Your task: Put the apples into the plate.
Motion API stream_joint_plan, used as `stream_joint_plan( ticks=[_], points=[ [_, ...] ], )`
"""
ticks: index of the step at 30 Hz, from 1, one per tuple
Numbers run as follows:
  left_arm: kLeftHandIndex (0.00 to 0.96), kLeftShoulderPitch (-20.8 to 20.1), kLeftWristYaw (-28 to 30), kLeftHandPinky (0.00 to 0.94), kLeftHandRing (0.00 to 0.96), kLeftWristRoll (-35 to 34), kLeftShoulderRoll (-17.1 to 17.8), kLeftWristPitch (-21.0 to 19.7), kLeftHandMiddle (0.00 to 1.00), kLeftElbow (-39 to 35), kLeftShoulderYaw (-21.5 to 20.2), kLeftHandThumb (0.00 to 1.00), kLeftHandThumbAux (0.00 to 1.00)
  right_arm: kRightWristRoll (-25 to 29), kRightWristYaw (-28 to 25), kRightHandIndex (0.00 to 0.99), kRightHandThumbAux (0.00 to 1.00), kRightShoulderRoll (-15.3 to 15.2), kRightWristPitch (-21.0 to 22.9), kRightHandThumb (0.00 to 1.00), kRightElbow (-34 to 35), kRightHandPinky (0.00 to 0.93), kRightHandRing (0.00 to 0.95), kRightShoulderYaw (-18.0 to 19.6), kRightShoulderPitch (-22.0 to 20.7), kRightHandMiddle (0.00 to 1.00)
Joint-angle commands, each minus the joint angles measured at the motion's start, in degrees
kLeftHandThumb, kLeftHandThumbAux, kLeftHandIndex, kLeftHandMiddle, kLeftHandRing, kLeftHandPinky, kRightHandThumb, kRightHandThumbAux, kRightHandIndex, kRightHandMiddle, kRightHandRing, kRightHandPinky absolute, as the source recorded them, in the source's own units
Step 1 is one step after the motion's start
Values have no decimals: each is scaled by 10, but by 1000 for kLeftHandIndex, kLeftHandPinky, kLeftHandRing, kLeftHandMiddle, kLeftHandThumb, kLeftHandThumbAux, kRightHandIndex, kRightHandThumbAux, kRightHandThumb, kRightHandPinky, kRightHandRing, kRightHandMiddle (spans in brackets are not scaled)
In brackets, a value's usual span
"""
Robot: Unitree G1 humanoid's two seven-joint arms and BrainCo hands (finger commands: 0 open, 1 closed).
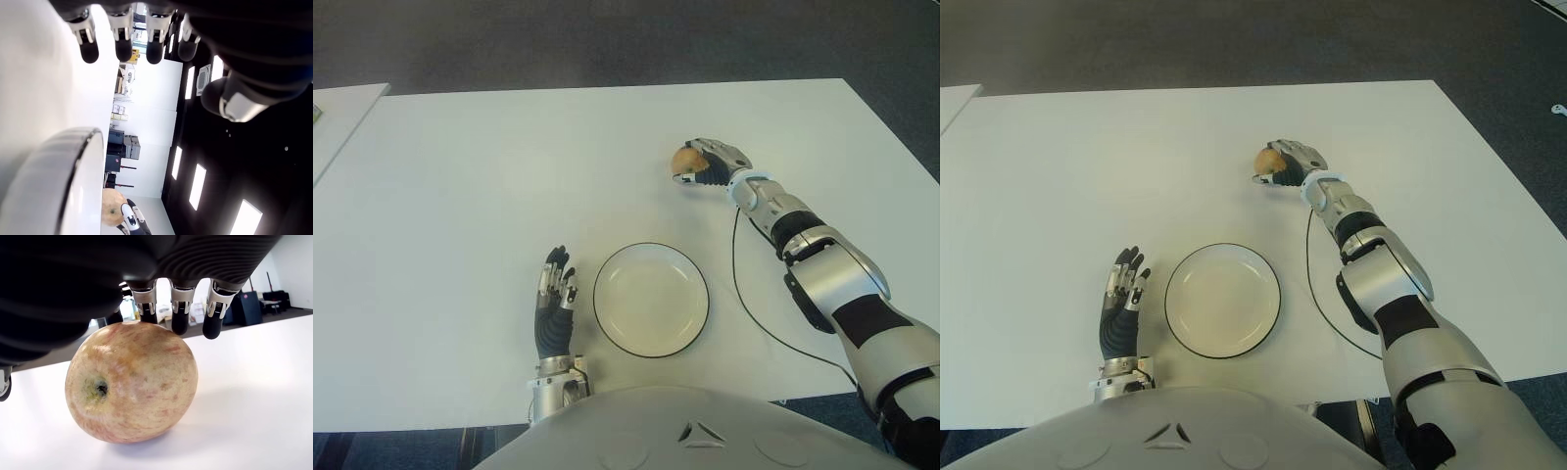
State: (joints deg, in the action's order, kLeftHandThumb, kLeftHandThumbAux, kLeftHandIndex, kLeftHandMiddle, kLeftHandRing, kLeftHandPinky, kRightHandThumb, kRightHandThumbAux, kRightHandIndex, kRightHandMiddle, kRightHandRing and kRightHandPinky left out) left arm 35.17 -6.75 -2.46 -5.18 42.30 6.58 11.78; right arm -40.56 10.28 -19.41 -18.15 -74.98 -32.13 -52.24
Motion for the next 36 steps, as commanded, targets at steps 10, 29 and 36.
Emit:
stream_joint_plan(
  ticks=[10,29,36],
  points=[
    [65,-22,-1,65,63,4,-26,-2,79,24,-5,167,514,-21,-3,0,289,-65,-76,144,33,0,0,-21,36,0],
    [80,-64,31,99,75,-50,-40,42,92,70,10,188,496,-38,24,0,296,-133,-133,157,107,0,0,-27,63,0],
    [76,-64,26,82,73,-30,-29,11,92,64,6,155,504,-33,22,0,295,-156,-143,161,153,0,0,-18,89,0]
  ],
)
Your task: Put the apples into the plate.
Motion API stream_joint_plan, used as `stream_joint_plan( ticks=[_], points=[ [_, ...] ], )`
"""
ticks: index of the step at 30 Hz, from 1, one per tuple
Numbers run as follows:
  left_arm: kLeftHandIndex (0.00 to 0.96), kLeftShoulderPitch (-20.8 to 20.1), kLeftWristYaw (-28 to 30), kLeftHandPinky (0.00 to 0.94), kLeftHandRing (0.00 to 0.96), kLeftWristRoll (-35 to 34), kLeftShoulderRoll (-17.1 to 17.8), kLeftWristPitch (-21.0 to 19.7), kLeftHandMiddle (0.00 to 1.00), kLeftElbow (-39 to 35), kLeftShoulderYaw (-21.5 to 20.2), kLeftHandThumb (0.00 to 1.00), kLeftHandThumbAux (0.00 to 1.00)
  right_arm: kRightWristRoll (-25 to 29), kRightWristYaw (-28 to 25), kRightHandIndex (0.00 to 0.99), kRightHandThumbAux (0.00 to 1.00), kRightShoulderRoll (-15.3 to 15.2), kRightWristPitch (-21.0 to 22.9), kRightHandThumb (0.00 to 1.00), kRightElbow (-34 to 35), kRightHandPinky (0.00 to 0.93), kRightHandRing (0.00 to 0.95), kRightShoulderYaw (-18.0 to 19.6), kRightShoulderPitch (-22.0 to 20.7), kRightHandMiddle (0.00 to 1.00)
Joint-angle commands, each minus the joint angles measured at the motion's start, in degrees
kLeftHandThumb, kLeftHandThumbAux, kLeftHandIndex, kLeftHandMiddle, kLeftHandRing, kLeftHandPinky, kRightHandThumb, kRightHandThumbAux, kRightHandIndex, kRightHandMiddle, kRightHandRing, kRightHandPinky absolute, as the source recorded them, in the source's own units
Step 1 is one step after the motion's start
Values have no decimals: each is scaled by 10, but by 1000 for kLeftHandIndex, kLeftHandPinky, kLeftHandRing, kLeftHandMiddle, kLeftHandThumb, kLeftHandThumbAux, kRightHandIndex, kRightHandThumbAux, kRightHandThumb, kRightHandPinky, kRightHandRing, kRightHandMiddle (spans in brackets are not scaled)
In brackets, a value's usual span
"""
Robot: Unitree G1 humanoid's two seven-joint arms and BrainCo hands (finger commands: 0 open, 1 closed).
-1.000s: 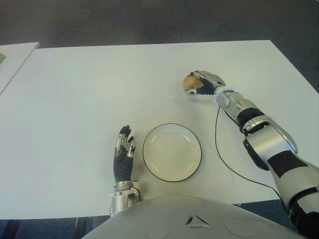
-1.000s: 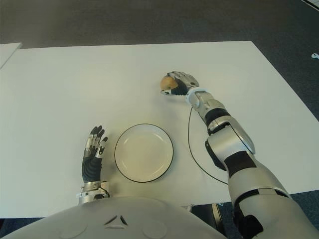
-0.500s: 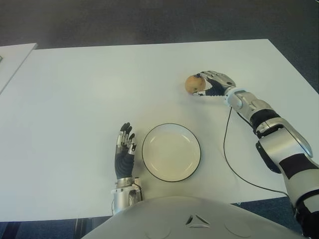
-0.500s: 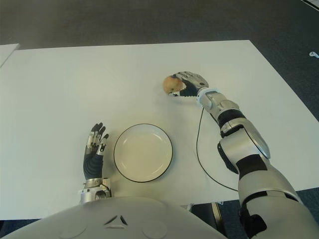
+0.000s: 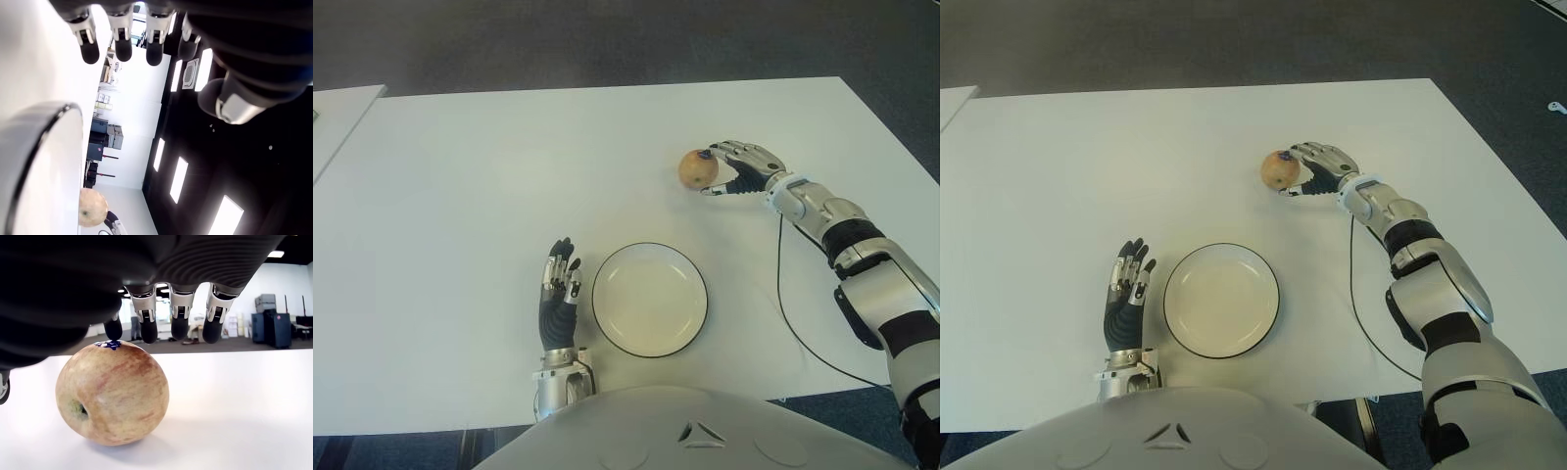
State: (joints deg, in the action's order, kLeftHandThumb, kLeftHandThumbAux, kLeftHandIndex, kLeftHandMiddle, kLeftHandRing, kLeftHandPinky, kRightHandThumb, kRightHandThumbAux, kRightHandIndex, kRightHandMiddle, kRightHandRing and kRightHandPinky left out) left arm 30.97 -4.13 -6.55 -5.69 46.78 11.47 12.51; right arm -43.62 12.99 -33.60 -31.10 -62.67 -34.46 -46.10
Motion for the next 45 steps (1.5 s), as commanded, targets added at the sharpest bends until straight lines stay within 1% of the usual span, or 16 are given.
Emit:
stream_joint_plan(
  ticks=[1,3,10,13,18,22,23,25,29,32,35,39,41,45],
  points=[
    [76,-23,-2,84,74,13,-25,-33,92,15,-3,154,506,0,-6,0,295,-21,-17,162,43,0,0,8,35,0],
    [80,-24,-3,92,83,16,-26,-31,98,17,-5,154,512,3,-9,0,298,-30,-19,163,62,0,0,13,46,0],
    [76,-26,-5,75,75,22,-28,-25,89,20,-8,151,512,13,-30,0,296,-56,-24,167,125,0,0,37,82,0],
    [74,-25,-9,71,69,35,-26,-31,84,15,-7,147,512,21,-47,0,293,-69,-20,170,167,0,0,51,104,0],
    [70,-20,-14,63,67,48,-29,-36,82,3,-4,141,515,27,-70,0,294,-74,-8,185,206,0,0,70,125,0],
    [68,-18,-15,63,64,45,-32,-45,80,-2,-2,144,515,31,-84,0,296,-76,1,194,227,0,0,83,138,0],
    [68,-22,-13,64,64,42,-28,-49,80,1,-6,145,514,31,-86,0,296,-77,2,196,232,0,0,86,141,0],
    [70,-24,-13,75,69,42,-24,-55,85,3,-10,149,517,34,-91,0,299,-80,1,200,241,0,0,93,147,0],
    [77,-25,-14,97,83,42,-29,-59,95,-2,-7,158,529,42,-106,0,299,-90,0,199,266,0,0,108,162,0],
    [83,-21,-12,107,92,36,-35,-50,103,-2,-3,167,533,53,-116,0,296,-107,-6,197,311,0,0,128,191,0],
    [90,-23,-11,113,100,29,-38,-45,110,0,-2,176,535,57,-123,0,290,-113,-6,195,334,0,0,139,206,0],
    [91,-25,-11,90,97,24,-41,-39,111,1,1,181,533,63,-133,0,284,-121,-7,197,368,0,0,156,227,0],
    [86,-26,-10,82,91,25,-39,-43,106,1,2,180,532,65,-138,0,284,-121,-5,203,377,0,0,162,233,0],
    [73,-29,-9,64,75,30,-23,-68,87,3,-5,172,528,69,-147,0,287,-123,-2,219,397,0,0,175,244,0]
  ],
)
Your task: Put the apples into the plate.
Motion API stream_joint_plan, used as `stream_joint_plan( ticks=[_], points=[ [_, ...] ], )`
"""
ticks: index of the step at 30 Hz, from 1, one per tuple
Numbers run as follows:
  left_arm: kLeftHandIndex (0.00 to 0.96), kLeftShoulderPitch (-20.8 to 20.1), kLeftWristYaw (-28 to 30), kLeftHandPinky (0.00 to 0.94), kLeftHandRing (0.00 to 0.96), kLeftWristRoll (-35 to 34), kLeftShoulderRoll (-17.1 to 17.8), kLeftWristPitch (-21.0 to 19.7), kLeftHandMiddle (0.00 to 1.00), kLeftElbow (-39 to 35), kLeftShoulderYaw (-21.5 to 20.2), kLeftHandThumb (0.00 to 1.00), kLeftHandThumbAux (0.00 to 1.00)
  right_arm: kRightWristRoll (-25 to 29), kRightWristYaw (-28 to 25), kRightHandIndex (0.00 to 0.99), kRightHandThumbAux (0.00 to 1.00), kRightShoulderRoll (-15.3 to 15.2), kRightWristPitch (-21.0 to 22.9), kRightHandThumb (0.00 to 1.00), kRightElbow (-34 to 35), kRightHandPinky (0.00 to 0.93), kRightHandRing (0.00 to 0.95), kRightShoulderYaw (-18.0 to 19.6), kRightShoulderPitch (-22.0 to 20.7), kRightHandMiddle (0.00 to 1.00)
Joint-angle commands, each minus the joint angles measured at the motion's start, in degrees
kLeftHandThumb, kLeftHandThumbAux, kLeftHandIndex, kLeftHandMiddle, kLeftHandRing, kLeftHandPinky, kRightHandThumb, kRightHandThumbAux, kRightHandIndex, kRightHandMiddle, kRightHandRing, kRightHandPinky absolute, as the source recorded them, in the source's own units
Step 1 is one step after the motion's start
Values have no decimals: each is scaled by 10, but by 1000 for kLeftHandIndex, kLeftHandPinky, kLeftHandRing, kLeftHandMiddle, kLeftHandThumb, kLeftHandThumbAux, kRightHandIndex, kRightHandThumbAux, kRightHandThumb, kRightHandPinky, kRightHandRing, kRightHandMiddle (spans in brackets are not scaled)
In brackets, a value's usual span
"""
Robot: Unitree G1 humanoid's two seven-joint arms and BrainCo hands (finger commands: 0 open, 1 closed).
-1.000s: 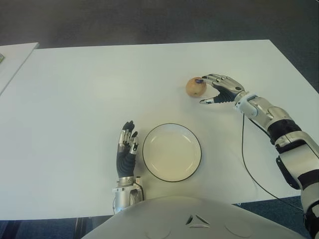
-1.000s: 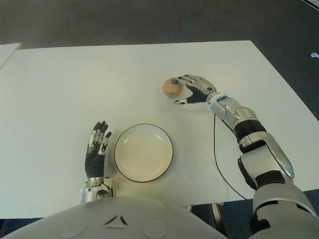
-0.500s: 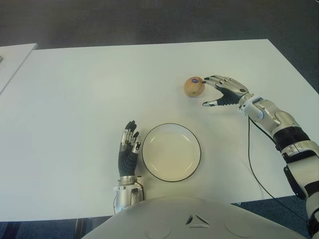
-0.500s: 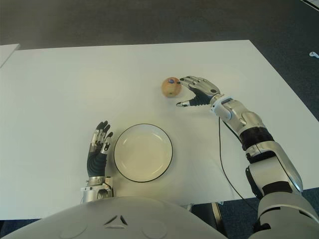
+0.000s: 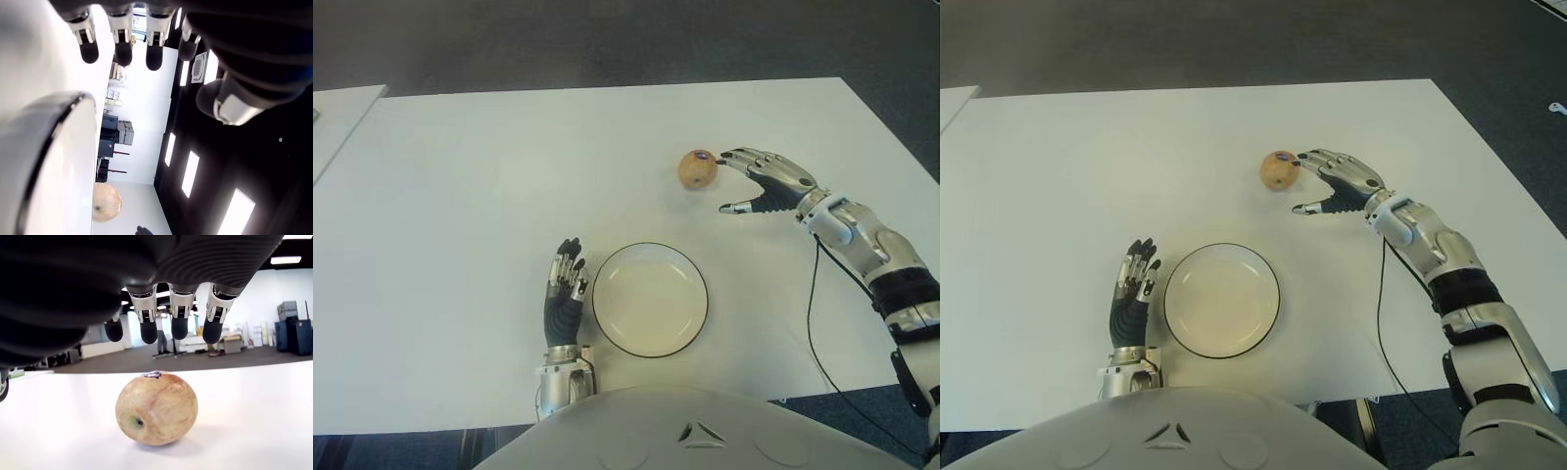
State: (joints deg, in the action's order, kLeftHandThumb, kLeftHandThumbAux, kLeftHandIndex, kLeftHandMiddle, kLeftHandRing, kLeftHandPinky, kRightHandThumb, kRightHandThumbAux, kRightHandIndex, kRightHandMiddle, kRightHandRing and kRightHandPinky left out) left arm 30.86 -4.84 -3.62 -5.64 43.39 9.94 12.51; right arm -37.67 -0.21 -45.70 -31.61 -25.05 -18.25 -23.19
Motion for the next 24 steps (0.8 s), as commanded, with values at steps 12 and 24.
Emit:
stream_joint_plan(
  ticks=[12,24],
  points=[
    [73,-34,-16,65,63,30,-21,-53,79,20,-12,142,522,1,-23,0,275,22,17,242,16,0,0,20,1,0],
    [75,-34,-16,53,65,27,-23,-57,83,19,-10,148,522,-30,-21,0,249,87,36,210,-70,0,0,-18,-76,0]
  ],
)
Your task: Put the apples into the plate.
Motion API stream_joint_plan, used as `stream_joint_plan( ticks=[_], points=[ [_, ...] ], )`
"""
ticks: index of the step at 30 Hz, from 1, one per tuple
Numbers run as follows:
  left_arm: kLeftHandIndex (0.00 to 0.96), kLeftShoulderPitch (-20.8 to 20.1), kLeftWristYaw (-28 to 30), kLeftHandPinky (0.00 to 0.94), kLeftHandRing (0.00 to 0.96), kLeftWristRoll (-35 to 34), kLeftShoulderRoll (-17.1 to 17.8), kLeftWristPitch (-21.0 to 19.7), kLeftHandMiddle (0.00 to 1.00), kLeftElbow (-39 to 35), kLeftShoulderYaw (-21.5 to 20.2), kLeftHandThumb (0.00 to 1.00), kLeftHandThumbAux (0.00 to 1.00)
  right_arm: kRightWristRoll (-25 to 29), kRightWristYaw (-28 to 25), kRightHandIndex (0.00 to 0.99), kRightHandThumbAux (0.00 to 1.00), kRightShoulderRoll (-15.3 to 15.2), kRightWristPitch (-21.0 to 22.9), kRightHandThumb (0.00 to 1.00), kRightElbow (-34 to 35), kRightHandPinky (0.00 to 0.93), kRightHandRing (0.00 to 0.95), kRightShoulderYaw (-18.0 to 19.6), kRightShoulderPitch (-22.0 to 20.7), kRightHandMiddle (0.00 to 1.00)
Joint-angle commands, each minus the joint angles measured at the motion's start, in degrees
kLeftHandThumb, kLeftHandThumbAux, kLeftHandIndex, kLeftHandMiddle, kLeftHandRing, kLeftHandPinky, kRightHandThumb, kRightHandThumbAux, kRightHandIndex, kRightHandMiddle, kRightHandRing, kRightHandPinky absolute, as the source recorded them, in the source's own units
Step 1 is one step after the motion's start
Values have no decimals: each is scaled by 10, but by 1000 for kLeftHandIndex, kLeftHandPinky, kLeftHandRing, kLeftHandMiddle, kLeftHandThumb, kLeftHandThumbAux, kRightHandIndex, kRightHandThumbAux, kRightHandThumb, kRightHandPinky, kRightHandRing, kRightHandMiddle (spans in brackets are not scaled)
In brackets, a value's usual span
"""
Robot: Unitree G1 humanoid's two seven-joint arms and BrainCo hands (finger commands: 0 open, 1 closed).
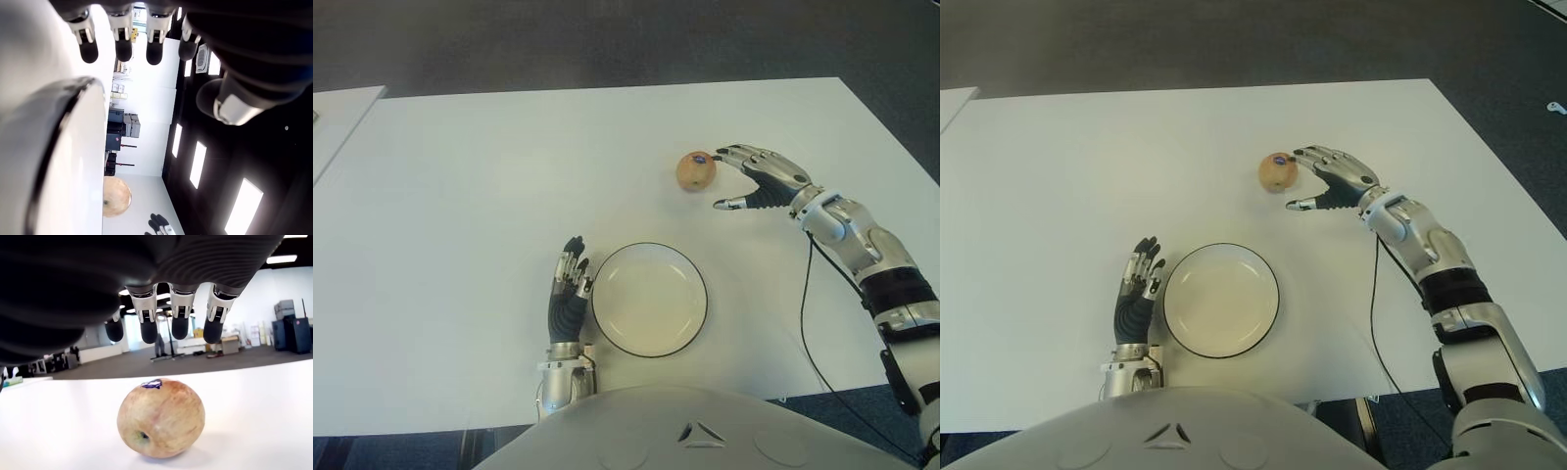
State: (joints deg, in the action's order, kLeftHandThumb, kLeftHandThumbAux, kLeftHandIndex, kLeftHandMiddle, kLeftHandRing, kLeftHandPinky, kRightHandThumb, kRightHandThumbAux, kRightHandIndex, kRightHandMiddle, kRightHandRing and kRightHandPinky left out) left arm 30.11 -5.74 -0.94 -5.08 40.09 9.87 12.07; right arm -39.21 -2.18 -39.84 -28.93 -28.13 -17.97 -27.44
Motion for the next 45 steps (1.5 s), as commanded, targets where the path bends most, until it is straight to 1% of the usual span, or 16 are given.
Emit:
stream_joint_plan(
  ticks=[1,5,13,22,25,29,31,33,35,39,45],
  points=[
    [76,-26,-7,55,65,-1,-29,-23,84,19,-5,149,523,-18,0,0,246,34,10,200,-51,0,0,-25,-42,0],
    [81,-24,-7,53,64,-6,-33,-16,84,19,-3,154,515,-27,7,0,241,50,11,180,-85,0,0,-37,-65,0],
    [78,-13,-9,52,59,2,-27,-25,77,10,0,140,512,-50,50,0,254,102,13,170,-214,0,0,-69,-148,0],
    [79,-3,-13,50,56,10,-31,-24,77,-2,7,156,498,-57,100,0,274,141,16,168,-303,0,0,-96,-197,0],
    [78,2,-13,47,55,11,-31,-24,76,-6,10,160,497,-57,109,0,276,148,17,167,-318,0,0,-102,-205,0],
    [72,13,-18,54,52,15,-41,-17,69,-21,21,166,504,-55,115,0,271,166,26,172,-339,0,0,-111,-221,0],
    [70,19,-17,57,52,15,-36,-17,67,-23,22,166,509,-54,117,0,271,170,27,174,-345,0,0,-114,-225,0],
    [67,25,-9,57,52,6,-22,-16,66,-21,16,162,519,-53,117,0,272,173,28,176,-351,0,0,-116,-227,0],
    [66,27,-6,58,53,3,-15,-14,66,-19,12,158,526,-52,118,0,274,176,29,177,-354,0,0,-118,-228,0],
    [68,25,-13,59,55,11,-26,2,68,-12,16,149,522,-56,132,0,284,192,42,185,-380,0,0,-128,-230,0],
    [58,27,-19,59,48,26,-24,11,61,-8,15,142,509,-54,139,0,305,198,44,191,-395,0,0,-136,-235,0]
  ],
)
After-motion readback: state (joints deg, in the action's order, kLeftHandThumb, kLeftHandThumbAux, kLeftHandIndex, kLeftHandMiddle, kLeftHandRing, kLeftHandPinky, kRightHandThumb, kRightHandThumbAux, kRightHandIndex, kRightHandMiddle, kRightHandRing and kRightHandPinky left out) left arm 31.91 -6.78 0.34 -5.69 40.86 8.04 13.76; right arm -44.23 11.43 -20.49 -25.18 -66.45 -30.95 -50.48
